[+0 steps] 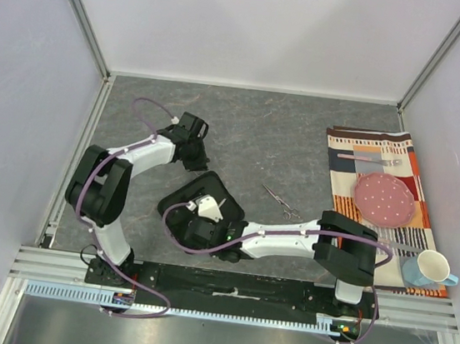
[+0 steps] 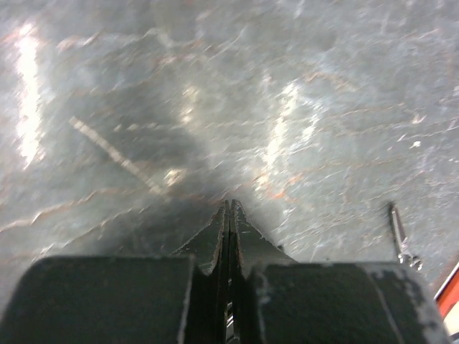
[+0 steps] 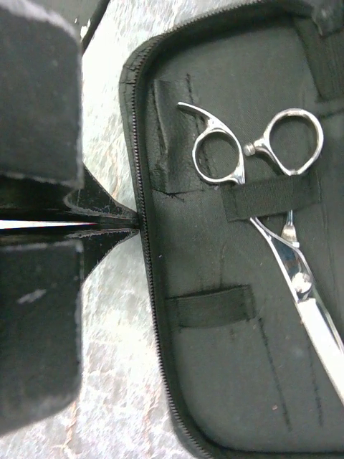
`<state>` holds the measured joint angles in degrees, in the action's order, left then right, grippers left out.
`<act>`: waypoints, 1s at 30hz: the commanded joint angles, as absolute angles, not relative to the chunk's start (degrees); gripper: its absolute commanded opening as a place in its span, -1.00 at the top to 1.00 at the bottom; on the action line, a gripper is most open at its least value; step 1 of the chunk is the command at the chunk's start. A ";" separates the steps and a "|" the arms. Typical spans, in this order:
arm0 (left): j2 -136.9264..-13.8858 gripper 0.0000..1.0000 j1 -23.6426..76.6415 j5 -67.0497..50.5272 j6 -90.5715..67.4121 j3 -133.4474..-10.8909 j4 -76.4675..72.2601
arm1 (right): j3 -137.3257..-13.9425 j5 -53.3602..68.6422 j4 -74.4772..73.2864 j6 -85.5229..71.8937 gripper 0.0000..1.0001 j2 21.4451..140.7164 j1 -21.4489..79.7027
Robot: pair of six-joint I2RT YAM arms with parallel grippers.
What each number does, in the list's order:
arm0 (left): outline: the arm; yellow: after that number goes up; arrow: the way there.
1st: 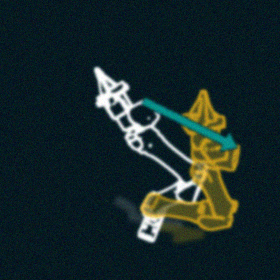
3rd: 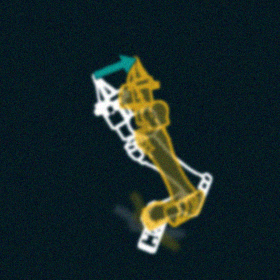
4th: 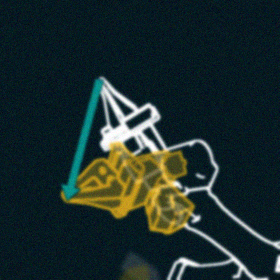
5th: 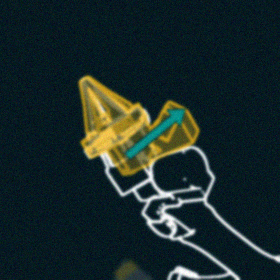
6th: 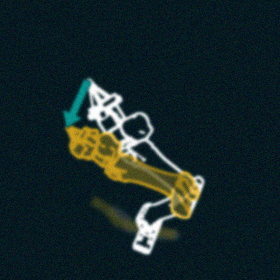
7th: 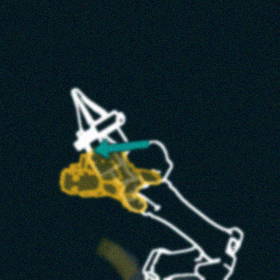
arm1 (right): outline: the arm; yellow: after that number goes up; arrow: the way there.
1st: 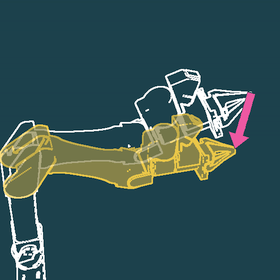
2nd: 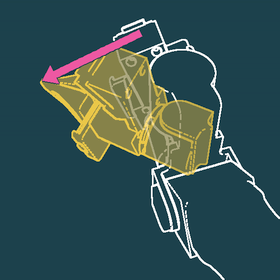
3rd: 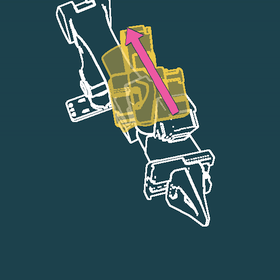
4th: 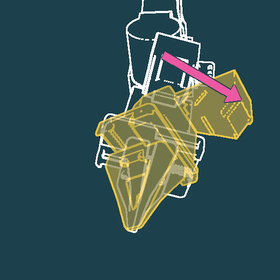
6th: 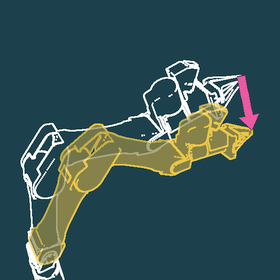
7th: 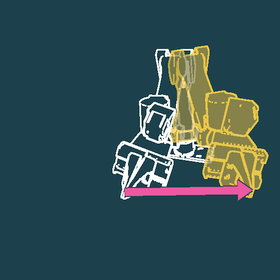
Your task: Sort the hair-cutting tools
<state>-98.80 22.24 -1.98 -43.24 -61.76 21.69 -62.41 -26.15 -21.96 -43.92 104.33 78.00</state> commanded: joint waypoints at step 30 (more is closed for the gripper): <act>-55.65 0.96 22.24 8.69 -46.02 -47.66 40.25 | -61.69 -27.87 -26.11 -29.10 1.00 90.52 58.63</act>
